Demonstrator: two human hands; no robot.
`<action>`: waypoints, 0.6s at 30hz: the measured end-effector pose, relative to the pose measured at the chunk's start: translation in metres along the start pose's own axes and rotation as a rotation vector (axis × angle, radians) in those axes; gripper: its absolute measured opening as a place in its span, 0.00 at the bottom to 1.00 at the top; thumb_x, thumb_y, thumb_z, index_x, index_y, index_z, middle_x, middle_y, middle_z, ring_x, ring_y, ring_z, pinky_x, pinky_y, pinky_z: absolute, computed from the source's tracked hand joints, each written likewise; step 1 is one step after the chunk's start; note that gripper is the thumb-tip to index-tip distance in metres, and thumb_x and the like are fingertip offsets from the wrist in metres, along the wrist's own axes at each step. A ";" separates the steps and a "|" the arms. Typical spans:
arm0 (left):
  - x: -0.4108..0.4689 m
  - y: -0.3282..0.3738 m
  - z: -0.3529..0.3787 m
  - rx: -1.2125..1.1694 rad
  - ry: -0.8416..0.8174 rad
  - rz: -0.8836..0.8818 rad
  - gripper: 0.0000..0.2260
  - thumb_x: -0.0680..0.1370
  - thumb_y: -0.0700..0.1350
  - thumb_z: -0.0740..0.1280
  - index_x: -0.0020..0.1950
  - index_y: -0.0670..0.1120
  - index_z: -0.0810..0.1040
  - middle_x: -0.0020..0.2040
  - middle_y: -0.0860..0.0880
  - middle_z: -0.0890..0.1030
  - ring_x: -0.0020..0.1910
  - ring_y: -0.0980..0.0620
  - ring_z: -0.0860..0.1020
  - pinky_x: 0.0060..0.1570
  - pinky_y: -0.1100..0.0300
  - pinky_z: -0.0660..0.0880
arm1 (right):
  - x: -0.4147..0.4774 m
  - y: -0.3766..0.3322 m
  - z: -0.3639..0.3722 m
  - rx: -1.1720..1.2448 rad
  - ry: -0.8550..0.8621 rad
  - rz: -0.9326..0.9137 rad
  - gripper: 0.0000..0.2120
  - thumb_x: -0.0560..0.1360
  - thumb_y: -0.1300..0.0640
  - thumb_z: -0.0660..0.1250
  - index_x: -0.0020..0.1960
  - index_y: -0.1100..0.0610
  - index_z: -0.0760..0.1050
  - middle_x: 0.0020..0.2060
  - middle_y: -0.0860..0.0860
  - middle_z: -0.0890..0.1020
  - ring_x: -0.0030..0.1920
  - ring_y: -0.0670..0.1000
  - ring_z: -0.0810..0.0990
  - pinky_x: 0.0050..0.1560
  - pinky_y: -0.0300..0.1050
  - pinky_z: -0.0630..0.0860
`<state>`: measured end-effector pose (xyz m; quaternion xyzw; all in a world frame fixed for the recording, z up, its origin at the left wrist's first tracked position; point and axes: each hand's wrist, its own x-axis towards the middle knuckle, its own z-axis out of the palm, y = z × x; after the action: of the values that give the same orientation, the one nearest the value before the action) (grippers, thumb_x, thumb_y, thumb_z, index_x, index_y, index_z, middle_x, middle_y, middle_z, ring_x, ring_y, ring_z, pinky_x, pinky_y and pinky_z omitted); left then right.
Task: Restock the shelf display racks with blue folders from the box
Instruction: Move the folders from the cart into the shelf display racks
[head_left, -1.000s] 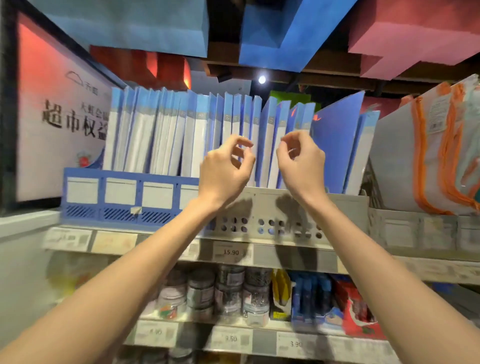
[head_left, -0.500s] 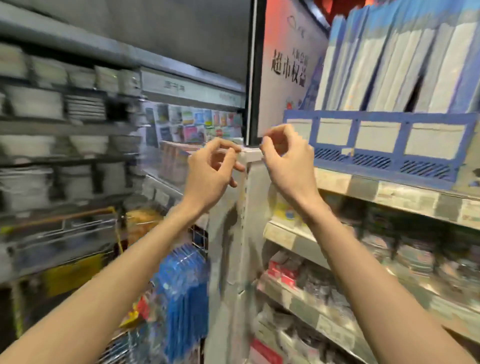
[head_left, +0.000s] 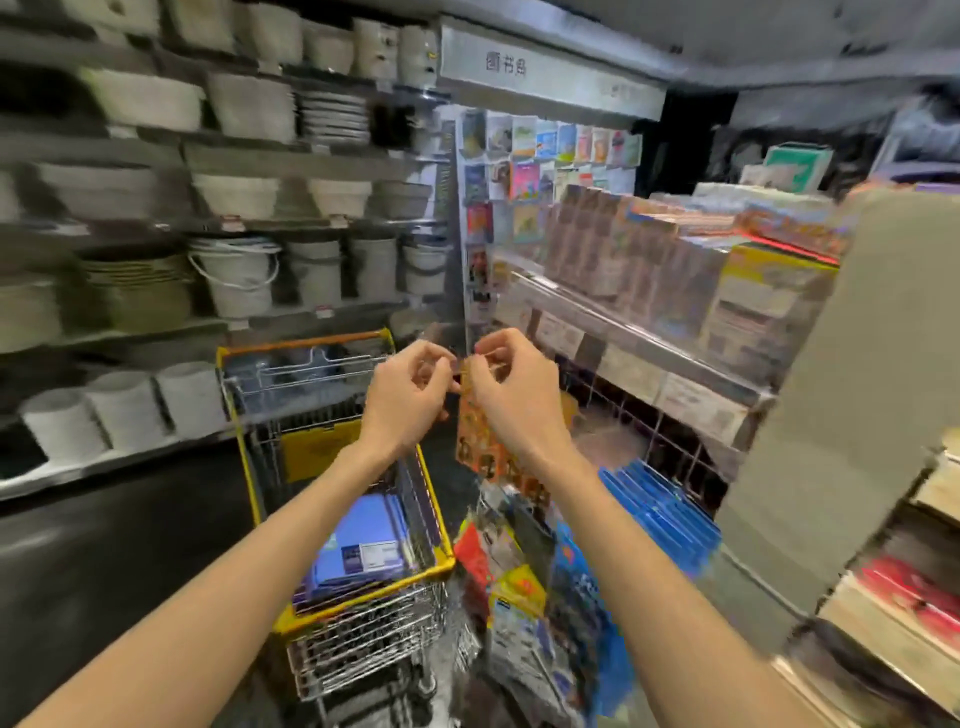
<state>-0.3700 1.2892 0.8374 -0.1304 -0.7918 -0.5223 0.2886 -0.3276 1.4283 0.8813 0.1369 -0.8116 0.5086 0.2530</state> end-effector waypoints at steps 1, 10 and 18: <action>0.002 -0.019 -0.006 -0.014 -0.013 -0.037 0.05 0.82 0.42 0.65 0.49 0.46 0.80 0.36 0.51 0.84 0.30 0.56 0.82 0.28 0.56 0.79 | 0.003 0.007 0.016 0.002 -0.005 0.029 0.02 0.76 0.61 0.67 0.49 0.58 0.77 0.36 0.43 0.78 0.36 0.40 0.76 0.37 0.29 0.68; 0.020 -0.202 -0.066 0.107 -0.125 -0.315 0.04 0.82 0.44 0.64 0.50 0.50 0.79 0.37 0.51 0.86 0.30 0.49 0.83 0.34 0.43 0.82 | 0.023 0.090 0.202 -0.051 -0.178 0.307 0.07 0.76 0.61 0.65 0.54 0.59 0.77 0.42 0.51 0.81 0.43 0.51 0.77 0.40 0.36 0.64; 0.011 -0.346 -0.075 0.207 -0.267 -0.622 0.05 0.82 0.45 0.63 0.58 0.49 0.75 0.43 0.51 0.85 0.29 0.49 0.83 0.39 0.43 0.82 | 0.021 0.191 0.323 -0.077 -0.351 0.578 0.10 0.77 0.59 0.65 0.57 0.60 0.77 0.51 0.54 0.83 0.47 0.50 0.76 0.45 0.40 0.67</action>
<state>-0.5309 1.0744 0.6053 0.0798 -0.8732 -0.4804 0.0214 -0.5246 1.2254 0.6343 -0.0231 -0.8666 0.4968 -0.0400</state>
